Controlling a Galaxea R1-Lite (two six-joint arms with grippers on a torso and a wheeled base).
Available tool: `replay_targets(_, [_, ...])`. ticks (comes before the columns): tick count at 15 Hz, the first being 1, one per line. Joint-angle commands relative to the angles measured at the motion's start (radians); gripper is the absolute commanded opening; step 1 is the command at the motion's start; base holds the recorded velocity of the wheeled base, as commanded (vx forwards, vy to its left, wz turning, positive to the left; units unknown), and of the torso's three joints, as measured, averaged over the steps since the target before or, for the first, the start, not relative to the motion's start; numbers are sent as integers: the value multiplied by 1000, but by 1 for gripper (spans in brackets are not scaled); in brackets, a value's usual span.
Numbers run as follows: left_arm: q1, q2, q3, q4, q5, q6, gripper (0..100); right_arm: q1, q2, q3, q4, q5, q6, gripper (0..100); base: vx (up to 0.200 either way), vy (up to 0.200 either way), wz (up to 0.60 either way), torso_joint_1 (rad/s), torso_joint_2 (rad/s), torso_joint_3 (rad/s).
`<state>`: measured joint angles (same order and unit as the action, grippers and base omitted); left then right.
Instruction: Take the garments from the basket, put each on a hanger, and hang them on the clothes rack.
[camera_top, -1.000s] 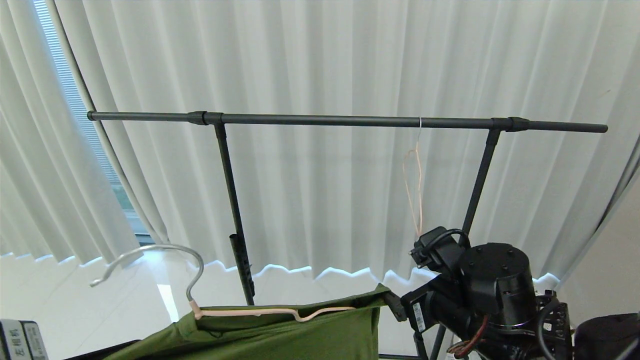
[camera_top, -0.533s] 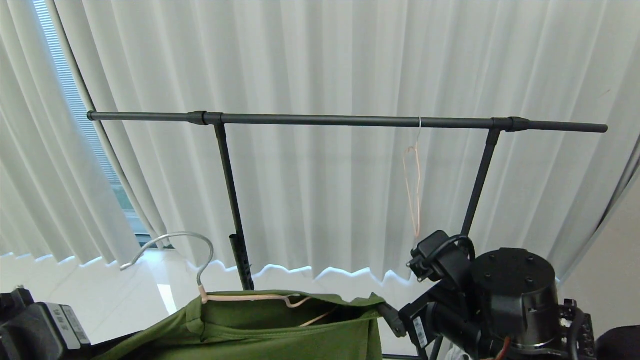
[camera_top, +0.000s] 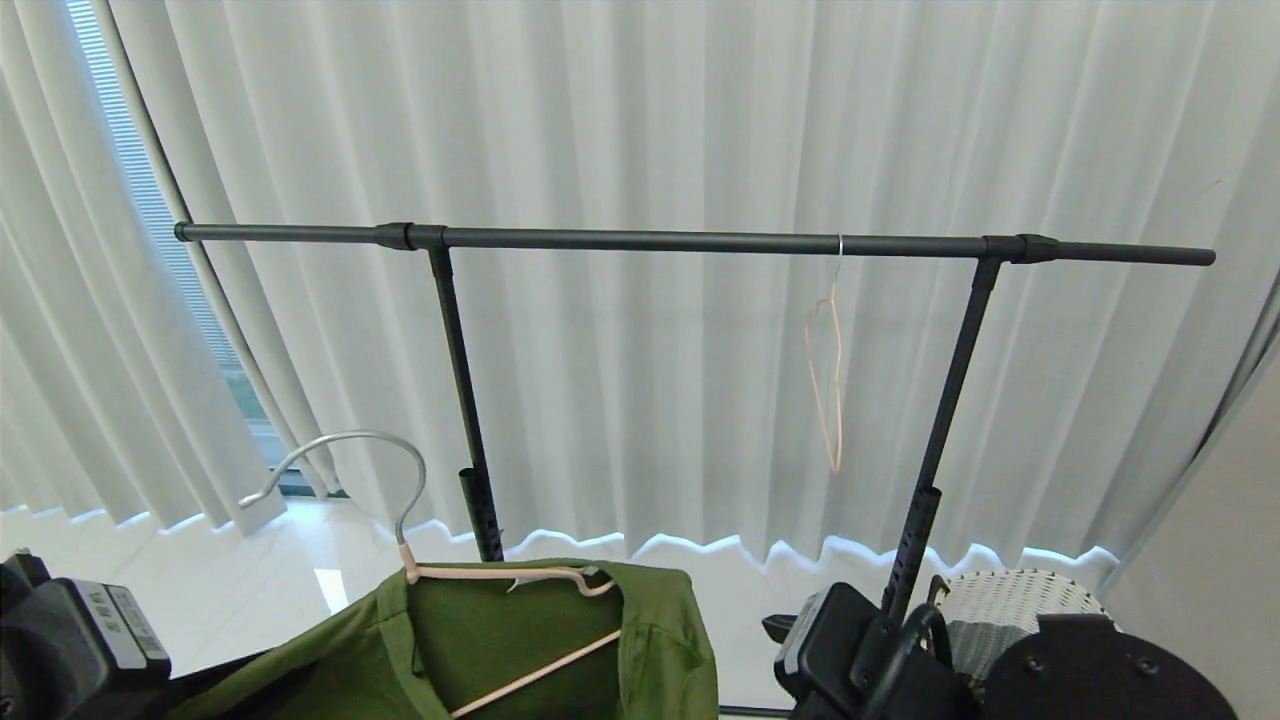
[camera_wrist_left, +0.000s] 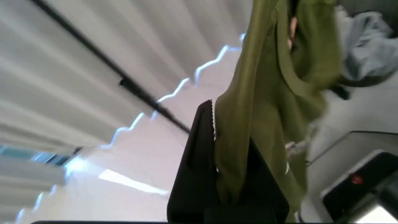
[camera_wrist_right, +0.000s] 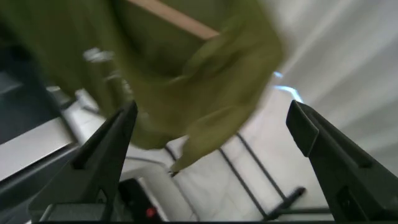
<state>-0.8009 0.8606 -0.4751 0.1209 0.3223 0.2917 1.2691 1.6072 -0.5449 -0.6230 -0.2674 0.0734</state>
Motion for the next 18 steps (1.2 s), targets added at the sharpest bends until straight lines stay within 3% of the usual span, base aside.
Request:
replay_targets(1, [-6,-2,1,-23,-9,-5,0,19,-64,-4,25,31,-3,100,0,0,0,0,0,0])
replay_targets(4, [-23,-38,18,-40,-193,18,0,-50,-84,-59,109,111,-84,100,0,0,0,0,0,0])
replay_targets(5, [-23,-40,26,-40,-212,35,0,-70,-84,-76,121,132,-109,100,0,0,0,0,0,0])
replay_targets(7, [-26,-37,38,-41,-233,98,0,-131,-84,-152,175,251,-208,100,0,0,0,0,0,0])
replay_targets(8, [-54,-34,27,-47,-275,101,0,-129,-79,-194,215,384,-238,100,0,0,0,0,0,0])
replay_targets(10, [-66,-32,24,-79,-295,104,0,-119,-56,-228,256,510,-287,100,0,0,0,0,0,0])
replay_targets(15, [-67,-22,21,-129,-295,106,0,-94,88,-375,281,525,-307,100,0,0,0,0,0,0])
replay_targets(18, [-67,-23,18,-132,-295,116,0,-102,97,-400,336,525,-305,100,0,0,0,0,0,0])
